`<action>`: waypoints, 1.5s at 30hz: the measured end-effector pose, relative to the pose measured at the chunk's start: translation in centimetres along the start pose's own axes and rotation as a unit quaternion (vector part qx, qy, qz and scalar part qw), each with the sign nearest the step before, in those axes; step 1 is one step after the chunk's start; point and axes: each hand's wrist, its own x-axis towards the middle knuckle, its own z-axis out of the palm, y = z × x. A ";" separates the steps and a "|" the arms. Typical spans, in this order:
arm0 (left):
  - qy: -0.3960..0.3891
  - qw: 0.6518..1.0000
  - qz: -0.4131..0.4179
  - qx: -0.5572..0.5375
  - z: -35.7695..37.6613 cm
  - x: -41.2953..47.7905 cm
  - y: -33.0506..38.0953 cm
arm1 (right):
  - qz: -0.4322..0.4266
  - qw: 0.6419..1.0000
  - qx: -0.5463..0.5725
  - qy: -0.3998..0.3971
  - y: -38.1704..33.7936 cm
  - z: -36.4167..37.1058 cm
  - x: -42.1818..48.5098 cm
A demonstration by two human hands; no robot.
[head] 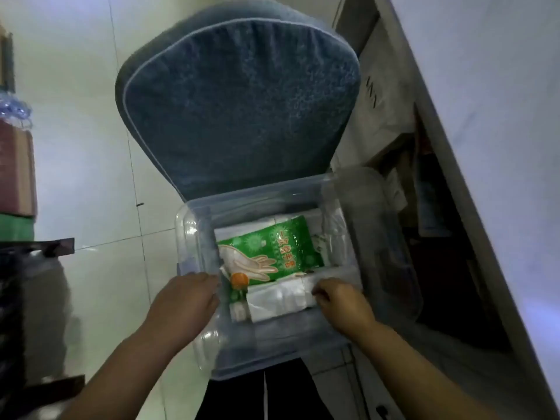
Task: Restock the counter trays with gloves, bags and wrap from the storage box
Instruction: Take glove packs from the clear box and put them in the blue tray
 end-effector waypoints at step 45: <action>0.260 0.960 -0.074 -0.074 0.7 7.6 -1.9 | 0.152 0.854 0.465 0.178 3.4 1.8 3.8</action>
